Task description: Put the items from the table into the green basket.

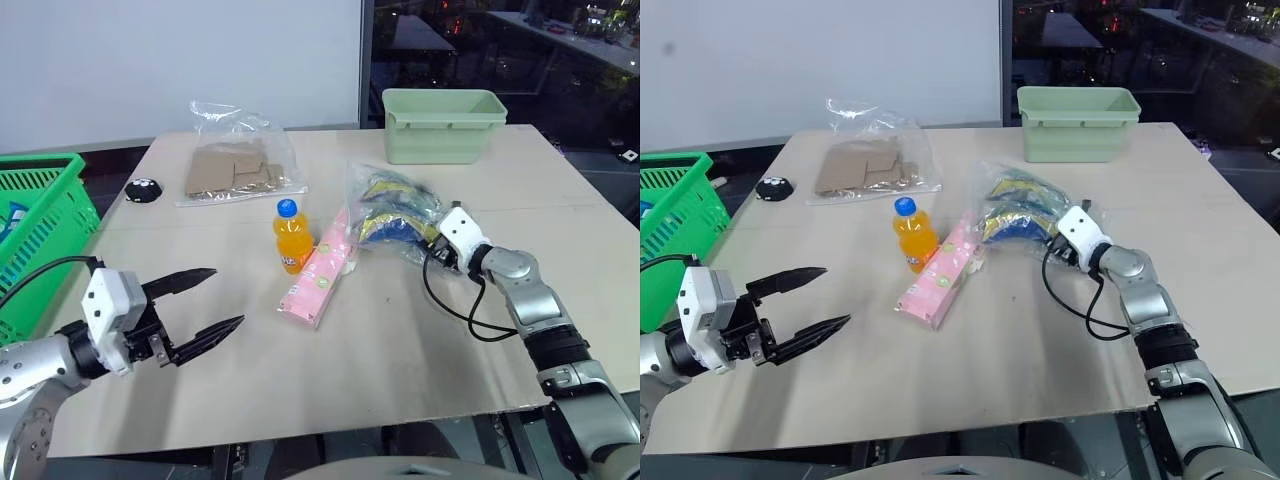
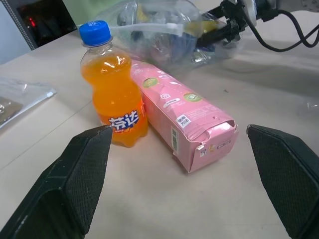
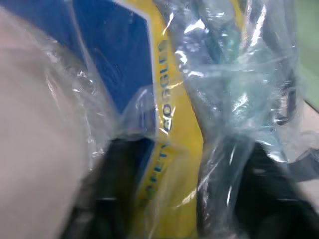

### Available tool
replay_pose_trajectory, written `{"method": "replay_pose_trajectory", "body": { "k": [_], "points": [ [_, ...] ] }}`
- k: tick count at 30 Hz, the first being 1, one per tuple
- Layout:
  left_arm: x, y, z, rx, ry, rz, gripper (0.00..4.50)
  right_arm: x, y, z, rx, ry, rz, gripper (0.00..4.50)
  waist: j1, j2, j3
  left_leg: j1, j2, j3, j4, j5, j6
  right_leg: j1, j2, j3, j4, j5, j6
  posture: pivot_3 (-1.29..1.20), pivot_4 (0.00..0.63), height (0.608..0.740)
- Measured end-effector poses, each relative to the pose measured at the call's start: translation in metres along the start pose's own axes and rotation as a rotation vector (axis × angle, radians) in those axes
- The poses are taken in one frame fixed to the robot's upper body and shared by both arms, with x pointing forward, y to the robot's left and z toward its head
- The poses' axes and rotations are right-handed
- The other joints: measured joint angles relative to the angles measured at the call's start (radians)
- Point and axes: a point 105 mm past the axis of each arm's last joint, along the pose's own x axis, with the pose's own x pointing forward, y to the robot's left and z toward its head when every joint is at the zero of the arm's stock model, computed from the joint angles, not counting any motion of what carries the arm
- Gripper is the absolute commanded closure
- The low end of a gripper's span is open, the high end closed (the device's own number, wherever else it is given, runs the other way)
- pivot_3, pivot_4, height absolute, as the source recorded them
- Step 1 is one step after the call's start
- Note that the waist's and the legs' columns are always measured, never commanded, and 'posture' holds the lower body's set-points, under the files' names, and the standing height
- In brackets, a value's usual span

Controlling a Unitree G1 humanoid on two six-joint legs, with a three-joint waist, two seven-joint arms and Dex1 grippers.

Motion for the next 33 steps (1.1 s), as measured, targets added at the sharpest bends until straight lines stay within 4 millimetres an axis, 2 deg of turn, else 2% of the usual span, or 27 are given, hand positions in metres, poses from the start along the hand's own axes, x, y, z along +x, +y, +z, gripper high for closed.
{"method": "replay_pose_trajectory", "body": {
  "k": [3,9,11,17,18,19,23,25,26,28,29,33],
  "points": [
    [0.001,-0.001,0.001,-0.002,-0.005,0.008,0.00,-0.002,0.001,0.003,0.027,-0.017,0.019,4.48,0.000,0.000,0.000,0.000,0.000,0.000,-0.001,0.000,0.000,0.000,0.001,0.000,0.000,0.000,0.000,0.08,0.000,0.740],
    [0.007,0.002,0.012,0.012,-0.048,0.016,0.00,-0.008,0.000,0.005,0.092,-0.062,0.028,4.48,0.003,0.001,0.001,-0.001,0.000,0.001,-0.001,0.000,0.000,-0.001,0.001,0.000,0.000,0.000,0.000,0.07,0.000,0.740],
    [0.010,0.002,0.017,0.017,-0.066,0.012,0.00,-0.014,-0.007,0.011,0.134,-0.115,0.015,4.48,0.005,0.003,0.002,-0.003,0.000,0.001,-0.001,0.000,0.000,-0.004,0.001,0.001,0.000,0.000,0.000,0.05,0.000,0.740],
    [0.022,0.003,0.043,0.028,-0.162,-0.013,0.00,-0.061,-0.079,0.014,0.252,-0.188,-0.251,4.48,0.033,0.007,0.005,-0.009,-0.002,-0.001,0.000,0.000,0.000,-0.007,0.000,0.001,-0.001,0.000,0.000,0.02,0.000,0.740],
    [0.027,0.006,0.053,0.031,-0.204,-0.013,0.00,-0.077,-0.099,0.012,0.268,-0.194,-0.342,4.48,0.036,0.008,0.005,-0.010,-0.002,-0.001,0.001,0.000,0.000,-0.007,0.000,0.000,-0.001,0.001,0.001,0.02,0.000,0.740],
    [0.028,0.006,0.055,0.032,-0.212,-0.013,0.00,-0.081,-0.104,0.013,0.269,-0.197,-0.364,4.48,0.038,0.008,0.005,-0.010,-0.002,-0.001,0.001,0.000,0.000,-0.008,0.000,0.000,-0.001,0.001,0.002,0.02,0.000,0.740],
    [0.040,0.007,0.075,0.043,-0.289,-0.038,0.00,-0.124,-0.150,0.001,0.249,-0.158,-0.585,4.48,0.034,0.009,0.005,-0.010,-0.002,-0.001,0.001,0.000,0.000,-0.008,0.000,0.001,-0.001,0.002,0.002,0.02,0.000,0.740],
    [0.043,0.005,0.079,0.043,-0.299,-0.050,0.00,-0.139,-0.163,-0.006,0.247,-0.129,-0.653,4.48,0.031,0.010,0.005,-0.010,-0.002,0.000,0.001,0.000,0.000,-0.008,0.001,0.001,0.000,0.004,0.000,-0.02,0.000,0.740],
    [0.045,0.005,0.080,0.042,-0.302,-0.055,0.00,-0.145,-0.168,-0.010,0.242,-0.109,-0.681,3.93,0.027,0.010,0.005,-0.010,-0.002,0.000,0.001,0.000,0.000,-0.008,0.001,0.001,-0.001,0.004,0.000,-0.02,0.000,0.740],
    [0.048,0.003,0.082,0.042,-0.306,-0.072,0.00,-0.158,-0.175,-0.018,0.195,-0.049,-0.694,3.35,0.020,0.012,0.005,-0.010,-0.002,0.001,0.001,0.000,0.000,-0.008,0.001,0.002,-0.001,0.004,0.000,-0.02,0.000,0.740],
    [0.049,0.003,0.082,0.042,-0.307,-0.076,0.00,-0.162,-0.178,-0.020,0.180,-0.029,-0.696,2.82,0.017,0.013,0.005,-0.009,-0.002,0.001,0.001,0.000,0.000,-0.008,0.001,0.003,0.000,0.004,0.000,-0.04,0.000,0.740],
    [0.051,0.003,0.083,0.047,-0.312,-0.082,0.00,-0.168,-0.183,-0.023,0.176,-0.007,-0.746,1.03,-0.005,0.013,0.005,-0.009,-0.002,0.001,0.002,0.000,0.001,-0.007,0.002,0.003,0.000,0.003,0.001,-0.04,0.000,0.740]
  ]
}}
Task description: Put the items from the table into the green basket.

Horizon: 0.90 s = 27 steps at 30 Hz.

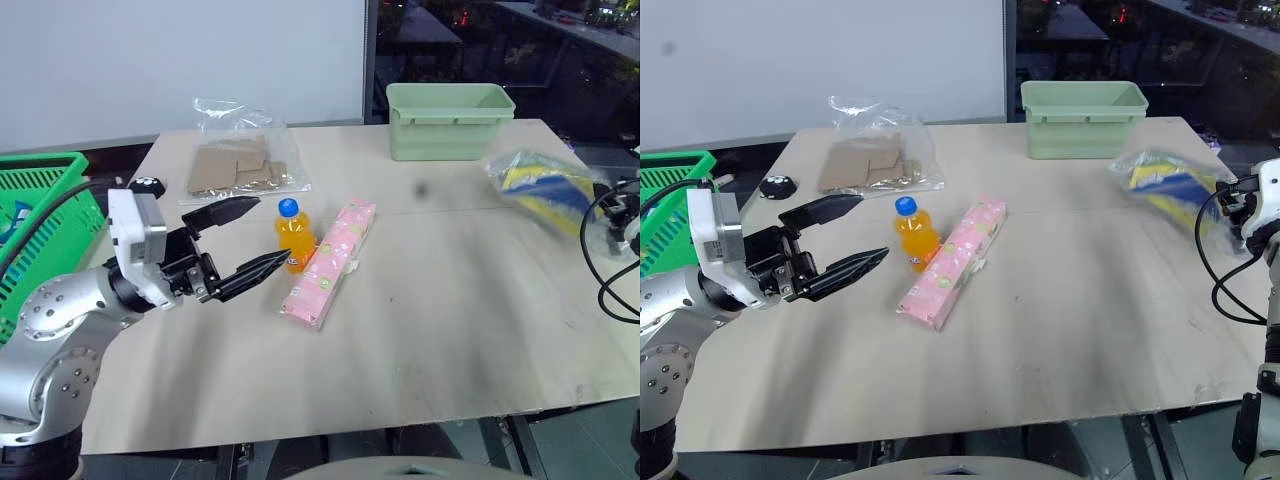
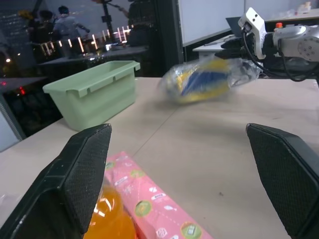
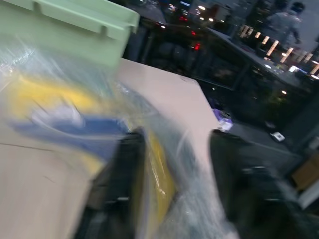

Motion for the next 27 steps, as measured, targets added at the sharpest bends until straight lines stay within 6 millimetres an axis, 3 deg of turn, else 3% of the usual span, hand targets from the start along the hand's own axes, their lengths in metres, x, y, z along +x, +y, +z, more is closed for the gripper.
{"method": "replay_pose_trajectory", "body": {
  "k": [2,3,8,11,14,17,21,24,27],
  "points": [
    [0.000,0.000,0.000,0.002,-0.001,-0.001,0.00,0.000,-0.001,0.000,0.001,-0.002,-0.009,0.14,-0.005,0.000,0.000,0.000,0.000,0.000,0.000,0.000,0.000,0.000,0.000,0.001,0.000,0.000,0.002,-0.04,0.000,0.740],
    [0.001,0.000,0.000,0.002,0.000,-0.002,0.00,0.000,-0.001,0.001,0.006,-0.003,-0.005,0.05,-0.007,0.000,0.000,0.000,0.000,0.000,0.001,0.000,0.000,0.001,0.000,0.001,0.000,0.000,0.002,-0.04,0.000,0.740],
    [0.000,0.000,-0.002,-0.001,0.010,-0.001,0.00,-0.009,0.026,0.015,0.089,-0.042,0.189,0.05,-0.008,0.000,0.000,0.000,0.000,0.000,0.001,0.000,0.000,0.001,0.000,0.001,0.000,0.000,0.004,-0.03,0.000,0.740],
    [-0.002,-0.002,-0.008,-0.019,0.031,0.001,0.00,-0.020,0.047,0.034,0.125,-0.099,0.353,0.05,-0.006,0.000,0.000,0.000,0.000,0.000,0.001,0.000,0.000,0.001,0.000,0.000,0.000,0.000,0.004,-0.04,0.000,0.740],
    [-0.006,-0.002,-0.019,-0.039,0.072,0.023,0.00,-0.053,0.087,0.051,0.189,-0.121,0.661,0.05,0.001,0.000,0.000,0.000,0.000,-0.002,0.001,0.000,0.001,0.001,0.000,-0.001,0.000,0.000,0.004,-0.04,0.000,0.740],
    [-0.010,-0.003,-0.035,-0.064,0.132,0.043,0.00,-0.081,0.120,0.047,0.226,-0.065,0.882,0.05,0.005,-0.001,-0.001,0.000,0.000,-0.002,0.001,0.000,0.001,0.002,0.000,-0.002,-0.001,-0.001,0.002,-0.03,0.000,0.740],
    [-0.011,-0.009,-0.064,-0.099,0.254,0.068,0.00,-0.106,0.141,0.033,0.265,0.010,1.017,0.05,0.008,-0.002,-0.001,-0.001,0.000,-0.001,0.003,0.000,0.001,0.002,-0.001,-0.001,-0.001,-0.001,0.002,-0.03,0.000,0.740],
    [-0.011,-0.009,-0.072,-0.121,0.284,0.098,0.00,-0.109,0.146,0.033,0.262,0.014,1.046,0.05,0.005,-0.002,-0.001,0.000,0.000,-0.001,0.004,0.000,0.001,0.002,-0.001,-0.001,0.000,-0.001,0.002,-0.03,0.000,0.740],
    [-0.004,-0.010,-0.094,-0.184,0.361,0.171,0.00,-0.109,0.146,0.033,0.268,0.009,1.048,0.05,0.007,-0.003,-0.001,0.000,0.000,-0.001,0.004,0.000,0.001,0.003,-0.001,-0.001,-0.001,-0.001,0.003,-0.03,0.002,0.740]
  ]
}}
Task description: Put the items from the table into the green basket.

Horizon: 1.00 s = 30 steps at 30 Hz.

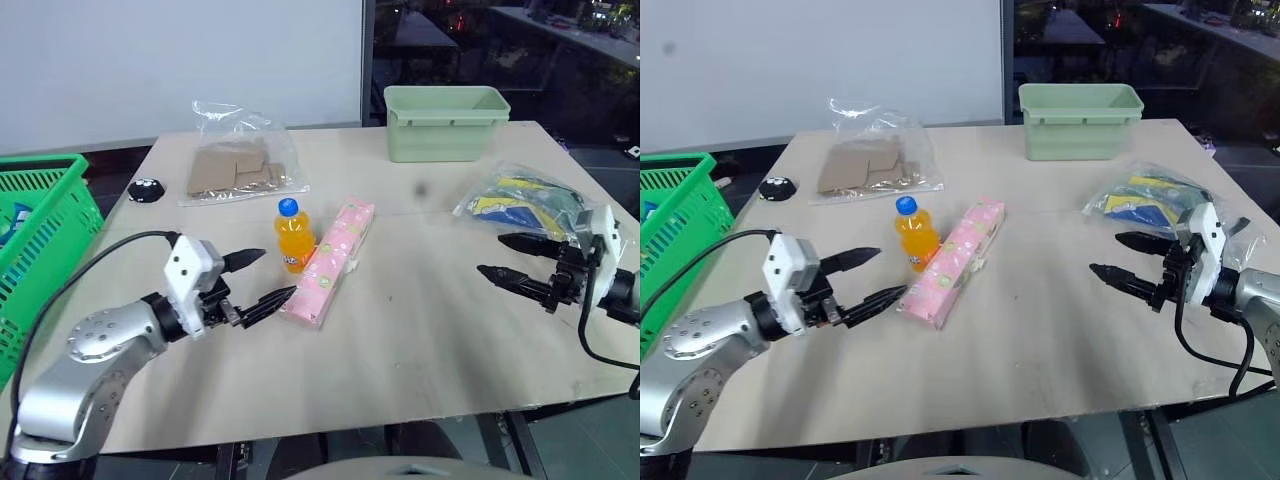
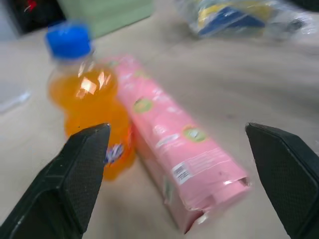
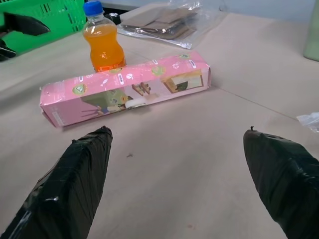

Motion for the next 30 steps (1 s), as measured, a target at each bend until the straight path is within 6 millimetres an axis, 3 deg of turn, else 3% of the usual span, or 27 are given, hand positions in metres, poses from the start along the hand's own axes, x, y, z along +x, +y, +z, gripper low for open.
{"method": "replay_pose_trajectory", "body": {
  "k": [3,7,12,17,30],
  "points": [
    [0.018,-0.012,-0.012,-0.057,0.059,0.012,0.00,-0.001,0.000,0.000,-0.003,-0.007,0.000,0.05,0.004,-0.002,0.000,-0.002,0.000,-0.001,0.000,0.000,0.000,-0.001,0.000,0.000,0.000,0.000,0.000,-0.04,0.001,0.740],
    [0.026,-0.024,-0.018,-0.078,0.105,0.006,0.00,-0.006,0.002,-0.009,0.017,0.010,-0.006,0.05,0.005,-0.001,-0.001,-0.002,0.000,-0.001,-0.001,-0.001,0.001,-0.001,0.001,0.000,0.000,0.002,0.003,-0.05,0.003,0.740],
    [0.035,-0.037,-0.040,-0.070,0.221,0.009,0.00,-0.010,-0.001,-0.007,0.003,-0.003,-0.033,0.05,-0.001,-0.001,-0.001,-0.001,0.000,-0.001,0.000,0.000,0.001,-0.001,0.001,0.000,0.000,0.000,0.000,-0.07,0.002,0.740],
    [0.044,-0.046,-0.041,0.044,0.261,0.057,0.00,-0.011,0.004,-0.009,0.004,0.001,-0.027,0.05,-0.003,0.001,-0.005,0.005,0.000,0.000,0.001,-0.001,0.001,0.005,0.001,0.002,0.000,0.000,0.000,-0.08,0.007,0.740],
    [0.056,-0.049,-0.048,-0.079,0.271,0.132,0.00,-0.019,0.005,-0.019,0.035,0.031,-0.045,0.05,-0.006,0.003,-0.006,0.012,-0.001,0.000,0.000,-0.001,0.000,0.011,0.001,0.003,-0.001,0.000,0.000,-0.08,0.019,0.740]
  ]
}}
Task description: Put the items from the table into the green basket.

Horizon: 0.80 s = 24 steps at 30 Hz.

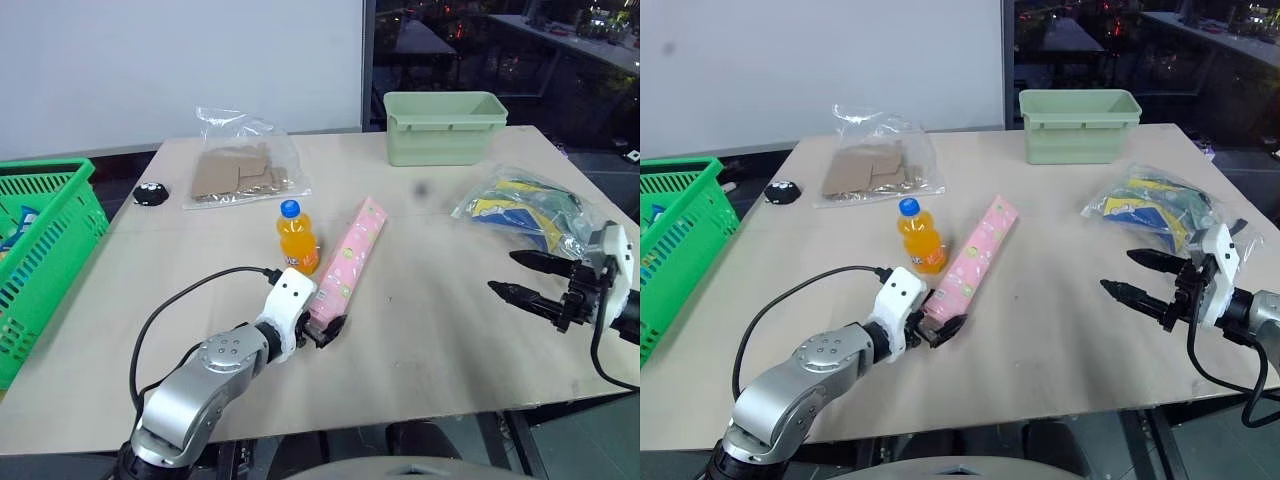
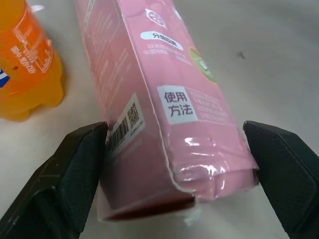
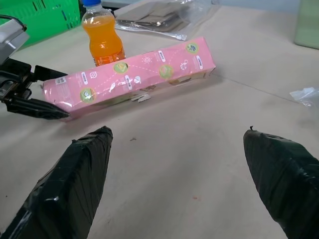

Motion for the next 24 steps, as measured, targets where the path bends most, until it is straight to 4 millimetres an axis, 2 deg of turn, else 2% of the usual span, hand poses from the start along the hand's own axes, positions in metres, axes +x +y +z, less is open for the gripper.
{"method": "replay_pose_trajectory", "body": {
  "k": [4,7,9,12,14,15,24],
  "points": [
    [-0.001,-0.001,0.000,0.003,-0.003,-0.002,0.00,-0.001,0.001,-0.002,0.004,0.009,0.003,0.05,0.000,0.001,0.000,0.000,0.000,0.000,0.000,0.000,0.000,0.000,0.000,0.000,0.000,0.000,0.000,-0.08,0.019,0.740],
    [-0.002,-0.003,0.001,0.010,-0.012,-0.018,0.80,-0.002,0.004,-0.003,0.002,0.015,0.024,0.00,-0.001,0.001,0.000,0.000,0.000,0.000,0.000,0.000,0.000,0.000,0.000,0.000,-0.001,0.000,0.000,-0.08,0.021,0.740],
    [-0.002,-0.005,0.001,0.009,-0.014,-0.025,1.67,-0.002,0.010,-0.003,-0.010,0.016,0.067,0.00,-0.002,0.001,0.000,0.000,0.000,0.000,-0.001,0.000,0.000,0.000,0.000,0.000,-0.001,0.000,0.000,-0.08,0.020,0.740],
    [-0.003,-0.006,0.003,0.010,-0.018,-0.032,2.56,-0.004,0.026,0.001,-0.034,-0.001,0.164,0.00,-0.001,0.001,0.000,0.000,0.000,0.000,-0.001,0.000,0.000,0.000,0.000,0.000,-0.001,0.000,0.000,-0.08,0.020,0.740],
    [-0.003,-0.006,0.003,0.012,-0.020,-0.032,3.36,-0.005,0.030,0.004,-0.041,-0.002,0.198,0.00,-0.002,0.000,0.000,0.000,0.000,0.000,-0.001,0.000,0.000,0.000,-0.001,0.000,-0.002,0.000,0.000,-0.08,0.019,0.740],
    [-0.003,-0.005,0.003,0.012,-0.021,-0.031,3.49,-0.005,0.030,0.004,-0.044,0.002,0.206,0.00,-0.001,0.000,0.000,0.000,0.000,0.000,-0.001,0.000,0.000,0.000,-0.001,0.000,-0.002,0.000,0.000,-0.08,0.019,0.740],
    [-0.002,-0.005,0.009,0.031,-0.057,-0.043,3.49,-0.006,0.032,0.005,-0.059,0.004,0.229,0.00,0.002,-0.001,0.001,0.000,0.000,0.000,-0.001,-0.002,-0.003,0.000,-0.001,0.000,-0.003,0.000,0.000,-0.07,0.016,0.740]
  ]
}}
